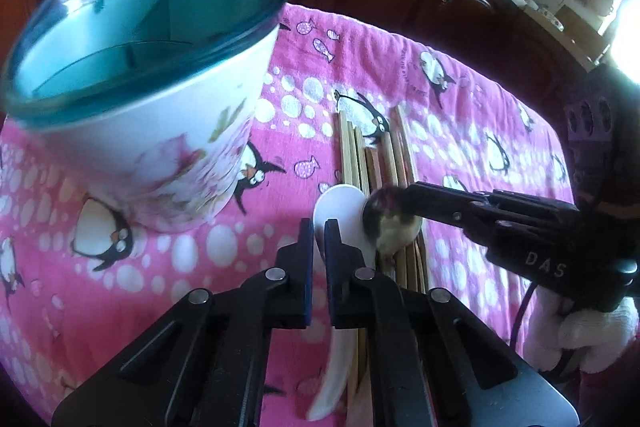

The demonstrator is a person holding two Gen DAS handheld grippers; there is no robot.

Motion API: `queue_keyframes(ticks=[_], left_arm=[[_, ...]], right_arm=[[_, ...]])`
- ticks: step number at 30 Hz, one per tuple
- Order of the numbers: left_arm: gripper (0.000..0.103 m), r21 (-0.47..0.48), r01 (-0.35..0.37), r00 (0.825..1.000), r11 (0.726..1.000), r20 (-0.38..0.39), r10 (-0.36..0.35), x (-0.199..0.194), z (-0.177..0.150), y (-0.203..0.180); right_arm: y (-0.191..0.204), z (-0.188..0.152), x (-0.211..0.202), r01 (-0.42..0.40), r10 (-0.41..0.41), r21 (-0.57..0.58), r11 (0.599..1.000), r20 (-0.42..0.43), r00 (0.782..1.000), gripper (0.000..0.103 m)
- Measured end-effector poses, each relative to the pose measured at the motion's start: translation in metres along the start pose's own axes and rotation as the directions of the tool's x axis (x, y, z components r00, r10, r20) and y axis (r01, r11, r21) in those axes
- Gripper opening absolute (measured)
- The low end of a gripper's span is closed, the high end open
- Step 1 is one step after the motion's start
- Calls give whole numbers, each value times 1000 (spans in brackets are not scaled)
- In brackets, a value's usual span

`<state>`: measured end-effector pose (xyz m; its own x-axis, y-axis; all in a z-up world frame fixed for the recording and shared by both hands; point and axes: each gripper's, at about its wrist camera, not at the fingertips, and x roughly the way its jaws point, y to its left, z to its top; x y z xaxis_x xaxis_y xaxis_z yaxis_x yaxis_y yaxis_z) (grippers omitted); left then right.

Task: Organize utensils
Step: 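Close the left tool on the white ceramic spoon while the right tool approaches the metal spoon, then close the right tool on the metal spoon's handle and lift it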

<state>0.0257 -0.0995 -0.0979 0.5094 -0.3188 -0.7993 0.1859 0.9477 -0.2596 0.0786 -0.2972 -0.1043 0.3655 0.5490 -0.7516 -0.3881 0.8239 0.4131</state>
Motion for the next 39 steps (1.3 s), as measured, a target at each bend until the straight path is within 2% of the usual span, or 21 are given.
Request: queue_keyframes(ticks=[7,11,14,15,18,20,22,23,26,30,33,35,39], left_arm=[[1,12,-12,1000,1000,-17,12,-25,-23,21],[1,-13,-37,999,999,-21,36,-38,-37,43],[1,-36,-46,999,998,-22,45,-44,-42,57],[2,-38,-51,999,998,-20,50,-46,-42,60],[2,-19,-50,998,999,-24,50,-49,-42,64],[8,5,-52,998,999,-27,53,-50,-41,69],[21,23,-51,998,998,-25,51,-50,-37,75],[28,27,-42,999,999,-26,43,-50,-34,80],[39,58,-3,999,998,-48,6,-45,-24,90],[40,152,70,990,986,-129,-50,-30,-13,94],[40,236,103,982,966,-179,-60,-18,-8,90],[40,260,144,973,955,-211,-89,-12,-5,89],[40,279,176,965,944,-237,-110,-7,0,88]], right_arm=[[17,-22,-14,-15,14,-28,1000,-19,1000,2],[24,-28,-17,18,-20,-73,997,-16,1000,2],[31,-24,-13,17,-20,-103,995,-28,999,16],[33,-22,-11,24,-27,-110,994,-26,999,25],[32,-15,-8,21,-23,-102,995,-15,1000,28],[31,-11,-4,13,-16,-100,995,-30,999,28],[30,-8,0,2,-8,-104,995,-48,999,28],[29,-7,2,-8,2,-104,995,-58,998,28],[26,-3,8,-35,27,-101,994,-80,996,28],[22,-1,14,-93,82,-92,991,-123,989,28],[23,-1,18,-135,119,-97,986,-155,981,28],[24,-1,20,-156,139,-99,983,-165,977,28],[22,1,27,-179,162,-83,980,-184,970,25]])
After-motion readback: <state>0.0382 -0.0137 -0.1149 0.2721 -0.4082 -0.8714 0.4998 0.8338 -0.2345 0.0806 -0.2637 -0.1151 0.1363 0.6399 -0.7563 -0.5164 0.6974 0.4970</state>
